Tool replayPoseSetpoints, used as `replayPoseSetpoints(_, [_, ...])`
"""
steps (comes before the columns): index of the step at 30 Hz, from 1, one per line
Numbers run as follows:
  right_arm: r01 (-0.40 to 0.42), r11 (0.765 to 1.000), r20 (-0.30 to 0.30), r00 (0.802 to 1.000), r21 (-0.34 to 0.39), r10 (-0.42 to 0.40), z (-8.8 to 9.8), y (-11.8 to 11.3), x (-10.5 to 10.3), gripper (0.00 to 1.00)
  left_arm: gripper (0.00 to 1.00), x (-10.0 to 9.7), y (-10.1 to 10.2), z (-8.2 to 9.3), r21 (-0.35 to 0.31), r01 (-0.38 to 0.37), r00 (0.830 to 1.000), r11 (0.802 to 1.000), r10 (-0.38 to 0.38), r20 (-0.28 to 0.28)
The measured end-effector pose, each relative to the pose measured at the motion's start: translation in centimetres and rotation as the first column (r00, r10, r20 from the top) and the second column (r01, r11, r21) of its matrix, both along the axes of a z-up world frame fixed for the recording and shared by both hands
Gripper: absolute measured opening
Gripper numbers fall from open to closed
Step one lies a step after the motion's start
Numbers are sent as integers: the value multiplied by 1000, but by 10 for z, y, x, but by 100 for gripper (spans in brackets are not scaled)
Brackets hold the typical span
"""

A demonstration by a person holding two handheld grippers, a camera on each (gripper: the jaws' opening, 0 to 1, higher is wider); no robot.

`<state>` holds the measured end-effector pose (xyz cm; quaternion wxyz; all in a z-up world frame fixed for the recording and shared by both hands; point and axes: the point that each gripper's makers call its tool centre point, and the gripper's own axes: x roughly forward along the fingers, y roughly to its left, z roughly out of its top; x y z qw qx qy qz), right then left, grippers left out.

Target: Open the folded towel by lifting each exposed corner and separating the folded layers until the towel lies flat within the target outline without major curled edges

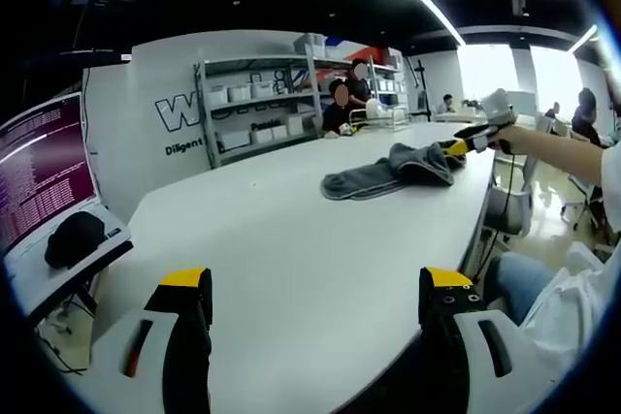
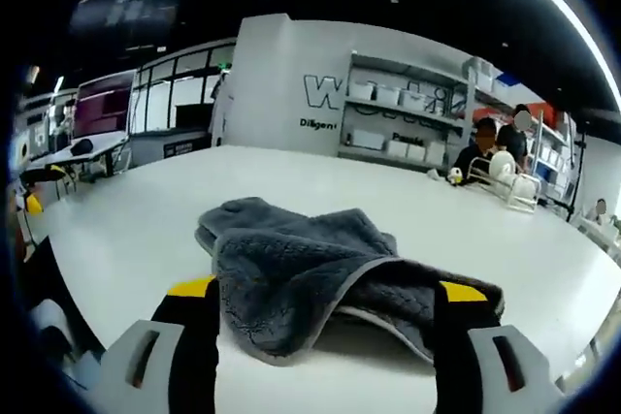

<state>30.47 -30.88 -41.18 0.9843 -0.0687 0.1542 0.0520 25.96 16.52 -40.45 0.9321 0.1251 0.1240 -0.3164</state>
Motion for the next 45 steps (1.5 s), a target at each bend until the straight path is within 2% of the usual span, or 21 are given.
replayPoseSetpoints(16, [-62,998,13,998,19,62,11,31,-6,99,87,0,-4,-2,9,11,1000,1000,-11,-5])
replayPoseSetpoints(23, [-51,997,60,997,60,48,28,47,-6,99,87,3,-4,-5,11,7,1000,1000,-7,-15])
replayPoseSetpoints(27, [-21,998,80,997,61,16,36,51,-8,99,87,2,-5,-6,15,8,1000,1000,-8,-17])
replayPoseSetpoints(32, [54,998,57,997,29,-56,33,43,-10,97,87,2,-10,-8,22,17,1000,1000,-17,-20])
replayPoseSetpoints(40, [138,987,106,983,84,-147,39,45,-13,96,87,-1,-19,-10,39,36,999,999,-35,-21])
replayPoseSetpoints(45, [170,982,88,980,85,-178,29,49,-17,97,87,-2,-25,-12,49,48,999,998,-47,-24])
